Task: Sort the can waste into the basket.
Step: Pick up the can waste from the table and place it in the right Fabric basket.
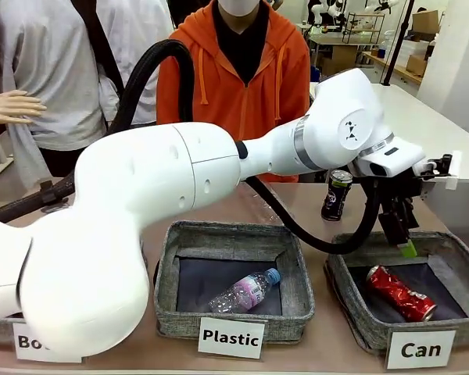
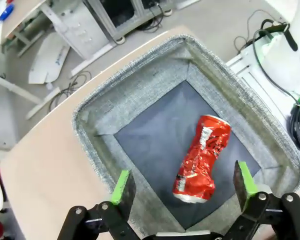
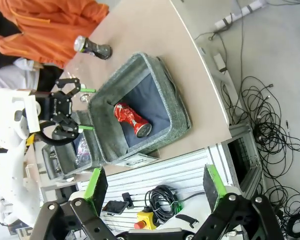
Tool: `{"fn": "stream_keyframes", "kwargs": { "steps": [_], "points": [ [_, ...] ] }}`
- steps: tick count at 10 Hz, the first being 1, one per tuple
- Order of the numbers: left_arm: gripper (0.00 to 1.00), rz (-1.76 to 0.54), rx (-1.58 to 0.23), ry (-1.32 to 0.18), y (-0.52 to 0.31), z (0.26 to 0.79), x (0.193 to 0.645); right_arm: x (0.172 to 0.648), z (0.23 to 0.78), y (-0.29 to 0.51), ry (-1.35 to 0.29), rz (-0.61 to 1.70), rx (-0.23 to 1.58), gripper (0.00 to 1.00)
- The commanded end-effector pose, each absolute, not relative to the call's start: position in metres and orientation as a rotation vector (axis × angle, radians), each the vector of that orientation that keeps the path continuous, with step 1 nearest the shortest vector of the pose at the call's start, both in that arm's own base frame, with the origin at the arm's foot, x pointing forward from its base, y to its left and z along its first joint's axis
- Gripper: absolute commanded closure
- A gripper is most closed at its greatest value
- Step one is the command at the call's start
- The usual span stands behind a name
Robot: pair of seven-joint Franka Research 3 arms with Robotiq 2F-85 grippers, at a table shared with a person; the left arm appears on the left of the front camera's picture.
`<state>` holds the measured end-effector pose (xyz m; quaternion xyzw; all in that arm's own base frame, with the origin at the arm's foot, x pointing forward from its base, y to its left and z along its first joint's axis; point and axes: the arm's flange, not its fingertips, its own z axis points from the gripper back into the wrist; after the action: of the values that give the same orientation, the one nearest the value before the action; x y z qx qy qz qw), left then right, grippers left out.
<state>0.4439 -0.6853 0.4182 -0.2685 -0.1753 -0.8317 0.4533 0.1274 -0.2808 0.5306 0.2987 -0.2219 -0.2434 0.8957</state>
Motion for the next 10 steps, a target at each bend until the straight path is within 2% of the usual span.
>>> {"fn": "stream_keyframes", "kwargs": {
  "steps": [1, 2, 3, 4, 5, 10],
  "points": [
    [0.00, -2.065, -0.641, -0.438, -0.669, 0.436, 0.442, 0.118, 0.534, -0.282, -0.468, -0.492, 0.626, 0.00],
    [0.00, -2.051, -0.652, -0.360, -0.653, 0.447, 0.441, 0.127, 0.531, -0.281, -0.460, -0.504, 0.619, 0.00],
    [0.00, -1.939, -0.712, -0.267, -0.631, 0.460, 0.439, 0.131, 0.541, -0.268, -0.496, -0.464, 0.611, 0.00],
    [0.00, -1.851, -0.882, -0.120, -0.594, 0.480, 0.432, 0.145, 0.552, -0.246, -0.527, -0.400, 0.607, 0.00],
    [0.00, -1.775, -0.947, -0.027, -0.558, 0.495, 0.421, 0.166, 0.559, -0.228, -0.542, -0.345, 0.611, 0.00],
    [0.00, -1.408, -0.794, -0.406, -0.347, 0.573, 0.341, 0.288, 0.560, -0.114, -0.406, -0.120, 0.621, 0.00]
  ]
}}
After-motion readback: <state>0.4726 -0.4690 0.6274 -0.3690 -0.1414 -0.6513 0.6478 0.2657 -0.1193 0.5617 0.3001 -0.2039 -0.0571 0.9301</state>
